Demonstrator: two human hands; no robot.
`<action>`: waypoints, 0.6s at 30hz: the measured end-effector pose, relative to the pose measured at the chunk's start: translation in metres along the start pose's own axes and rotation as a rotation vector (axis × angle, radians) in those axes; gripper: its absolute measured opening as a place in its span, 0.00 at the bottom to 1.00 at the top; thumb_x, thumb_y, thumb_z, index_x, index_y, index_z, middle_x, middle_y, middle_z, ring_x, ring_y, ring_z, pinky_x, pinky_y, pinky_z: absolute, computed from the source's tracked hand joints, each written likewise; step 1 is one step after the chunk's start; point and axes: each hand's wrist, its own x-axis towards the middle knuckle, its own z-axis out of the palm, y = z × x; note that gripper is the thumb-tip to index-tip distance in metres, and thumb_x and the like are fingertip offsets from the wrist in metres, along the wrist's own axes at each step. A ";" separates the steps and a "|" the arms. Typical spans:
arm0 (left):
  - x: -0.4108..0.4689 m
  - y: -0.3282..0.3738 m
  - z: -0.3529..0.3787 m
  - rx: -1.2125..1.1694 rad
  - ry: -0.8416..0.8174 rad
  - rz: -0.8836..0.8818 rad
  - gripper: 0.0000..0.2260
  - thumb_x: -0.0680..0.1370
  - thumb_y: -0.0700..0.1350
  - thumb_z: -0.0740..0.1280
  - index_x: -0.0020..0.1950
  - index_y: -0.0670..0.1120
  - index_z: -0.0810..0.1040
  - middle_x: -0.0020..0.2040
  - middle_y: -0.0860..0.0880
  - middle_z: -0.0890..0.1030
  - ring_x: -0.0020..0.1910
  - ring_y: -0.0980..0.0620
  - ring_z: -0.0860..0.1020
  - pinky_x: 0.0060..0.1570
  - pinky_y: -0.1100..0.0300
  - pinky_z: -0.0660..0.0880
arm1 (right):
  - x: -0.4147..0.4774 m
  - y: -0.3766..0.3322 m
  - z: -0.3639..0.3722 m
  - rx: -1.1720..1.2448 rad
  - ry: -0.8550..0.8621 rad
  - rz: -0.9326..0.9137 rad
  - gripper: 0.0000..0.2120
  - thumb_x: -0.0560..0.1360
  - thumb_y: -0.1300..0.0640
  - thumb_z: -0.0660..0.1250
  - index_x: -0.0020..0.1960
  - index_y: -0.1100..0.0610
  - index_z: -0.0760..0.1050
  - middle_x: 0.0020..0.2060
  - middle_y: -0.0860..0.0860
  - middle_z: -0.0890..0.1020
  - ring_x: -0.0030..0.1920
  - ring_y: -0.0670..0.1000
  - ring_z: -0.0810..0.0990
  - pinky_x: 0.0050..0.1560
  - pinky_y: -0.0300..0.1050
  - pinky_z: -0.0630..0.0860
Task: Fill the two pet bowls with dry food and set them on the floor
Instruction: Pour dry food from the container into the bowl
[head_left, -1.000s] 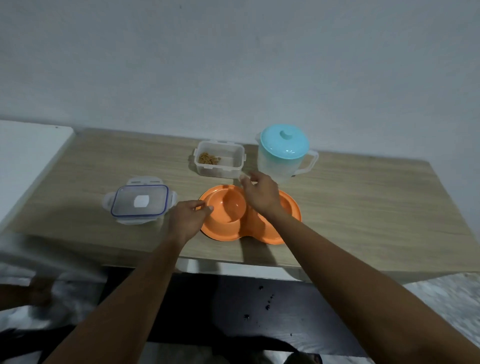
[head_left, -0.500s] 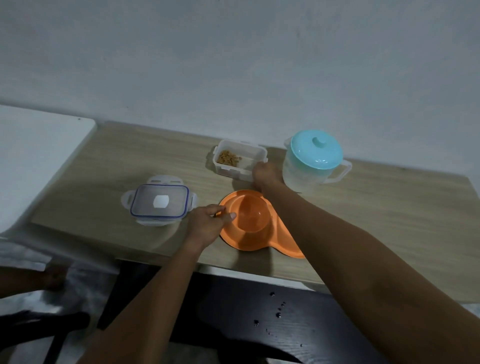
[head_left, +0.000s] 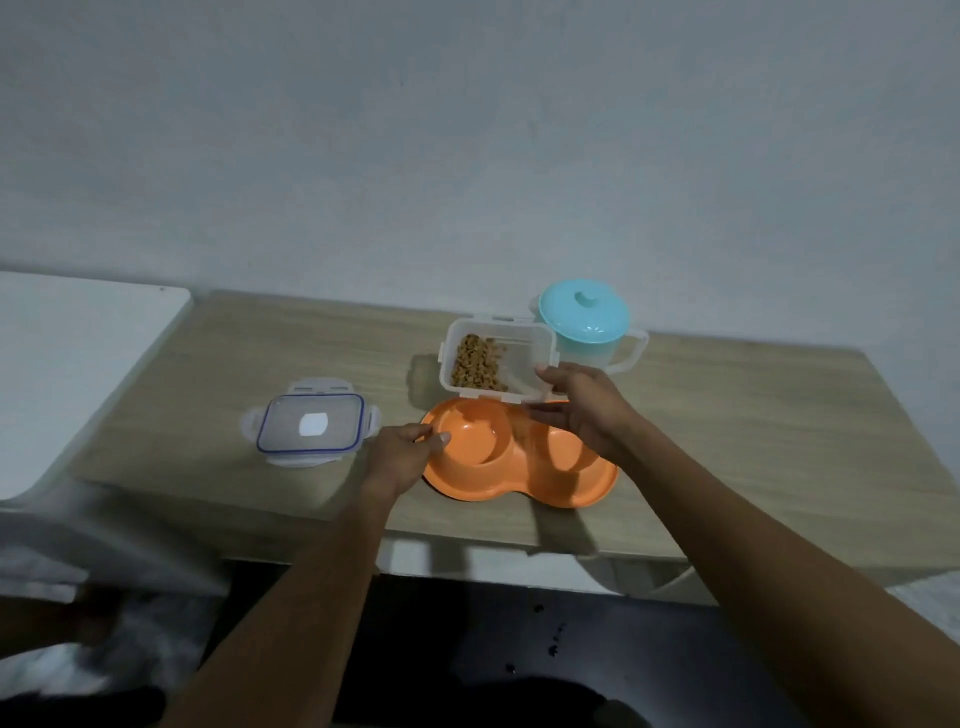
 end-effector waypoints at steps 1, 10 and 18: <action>-0.001 0.000 0.002 0.002 0.007 0.004 0.23 0.76 0.51 0.72 0.68 0.44 0.78 0.65 0.44 0.80 0.63 0.44 0.78 0.65 0.46 0.74 | -0.004 -0.002 -0.007 -0.032 0.000 -0.016 0.19 0.80 0.59 0.70 0.69 0.62 0.75 0.62 0.58 0.83 0.55 0.61 0.86 0.56 0.53 0.84; -0.009 0.000 0.011 -0.020 0.038 0.025 0.22 0.78 0.49 0.69 0.70 0.42 0.76 0.70 0.44 0.76 0.68 0.45 0.75 0.70 0.49 0.69 | -0.024 -0.013 -0.026 -0.282 0.009 -0.196 0.17 0.76 0.60 0.75 0.63 0.58 0.79 0.58 0.58 0.85 0.53 0.60 0.87 0.58 0.57 0.84; -0.008 -0.004 0.014 -0.086 0.042 0.023 0.23 0.79 0.46 0.69 0.72 0.40 0.73 0.73 0.44 0.72 0.70 0.46 0.72 0.70 0.56 0.67 | -0.027 -0.017 -0.020 -0.403 0.003 -0.288 0.20 0.72 0.59 0.78 0.63 0.57 0.80 0.60 0.58 0.81 0.56 0.60 0.85 0.55 0.60 0.84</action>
